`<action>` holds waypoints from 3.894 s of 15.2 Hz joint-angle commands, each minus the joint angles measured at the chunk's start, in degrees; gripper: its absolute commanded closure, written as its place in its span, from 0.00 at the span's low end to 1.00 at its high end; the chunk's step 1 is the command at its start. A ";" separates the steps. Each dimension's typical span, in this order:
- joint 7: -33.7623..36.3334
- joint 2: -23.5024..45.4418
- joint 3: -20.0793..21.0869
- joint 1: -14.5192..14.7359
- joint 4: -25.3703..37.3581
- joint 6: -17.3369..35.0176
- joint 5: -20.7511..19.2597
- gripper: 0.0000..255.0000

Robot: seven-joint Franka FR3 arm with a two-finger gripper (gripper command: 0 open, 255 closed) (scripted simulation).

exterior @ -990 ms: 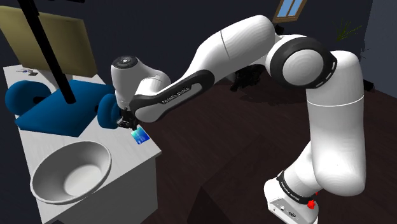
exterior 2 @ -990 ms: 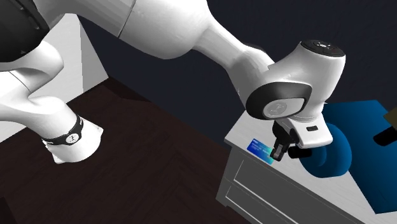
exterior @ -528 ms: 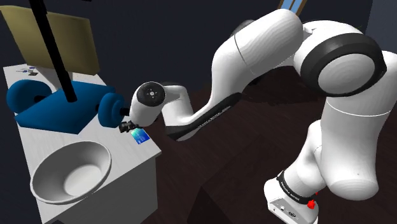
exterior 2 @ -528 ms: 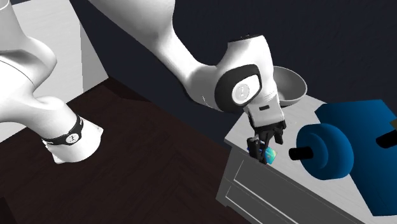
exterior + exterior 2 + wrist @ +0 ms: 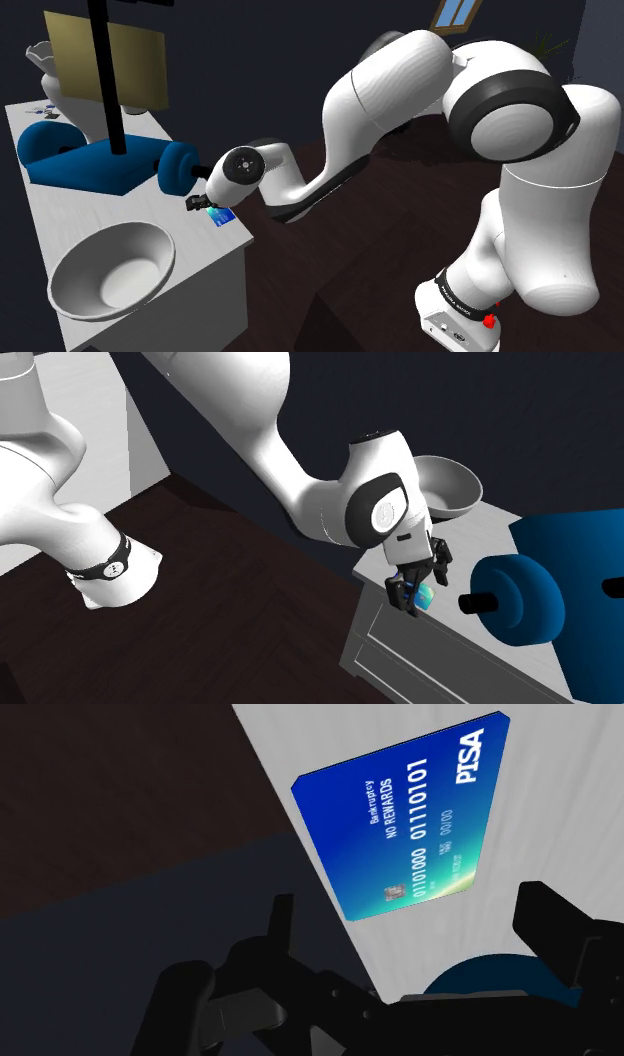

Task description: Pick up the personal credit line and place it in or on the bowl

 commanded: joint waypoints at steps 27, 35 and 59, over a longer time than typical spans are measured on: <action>-8.42 -6.50 3.95 -2.80 -1.51 -4.45 6.98 1.00; -14.25 -10.86 6.41 -4.35 -1.74 -8.05 12.17 1.00; -12.88 -6.93 13.01 4.25 15.48 -26.64 18.01 1.00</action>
